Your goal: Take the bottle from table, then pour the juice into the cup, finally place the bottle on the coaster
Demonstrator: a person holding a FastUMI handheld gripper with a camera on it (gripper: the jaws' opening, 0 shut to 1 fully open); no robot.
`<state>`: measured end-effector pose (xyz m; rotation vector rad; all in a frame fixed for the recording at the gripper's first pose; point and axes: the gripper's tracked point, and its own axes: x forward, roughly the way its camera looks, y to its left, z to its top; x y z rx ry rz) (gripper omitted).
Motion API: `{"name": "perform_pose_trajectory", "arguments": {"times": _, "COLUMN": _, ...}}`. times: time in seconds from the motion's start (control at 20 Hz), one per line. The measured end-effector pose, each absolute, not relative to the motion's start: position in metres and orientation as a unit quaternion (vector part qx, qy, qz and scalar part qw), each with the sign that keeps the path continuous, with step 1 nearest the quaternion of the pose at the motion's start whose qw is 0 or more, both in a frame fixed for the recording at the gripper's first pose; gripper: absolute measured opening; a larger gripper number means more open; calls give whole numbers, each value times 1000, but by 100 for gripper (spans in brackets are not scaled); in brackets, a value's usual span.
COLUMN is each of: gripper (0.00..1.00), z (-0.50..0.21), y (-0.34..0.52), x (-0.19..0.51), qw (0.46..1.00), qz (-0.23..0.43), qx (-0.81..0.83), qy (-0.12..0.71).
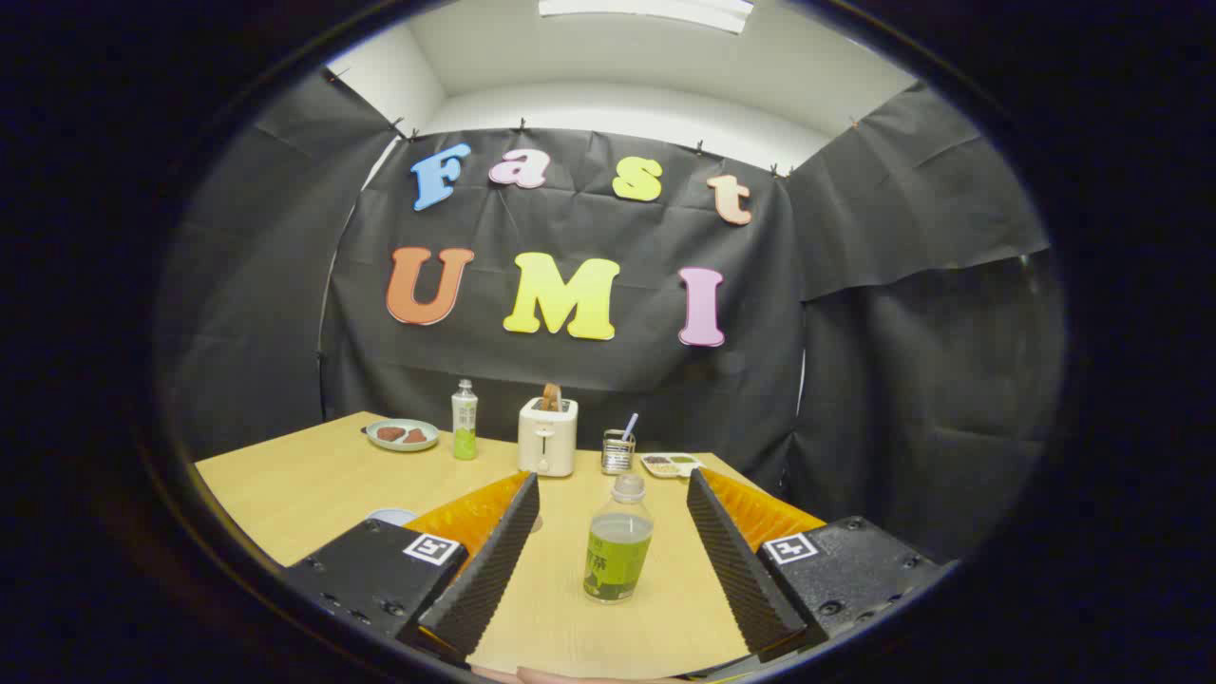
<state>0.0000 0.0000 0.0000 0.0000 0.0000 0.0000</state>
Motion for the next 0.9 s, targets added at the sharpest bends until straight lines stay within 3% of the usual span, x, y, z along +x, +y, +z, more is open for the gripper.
{"name": "perform_pose_trajectory", "arguments": {"times": 0.9, "gripper": 100, "z": -12, "y": -32, "x": -4, "qw": 1000, "qz": -6, "qx": 13, "qy": 17}}
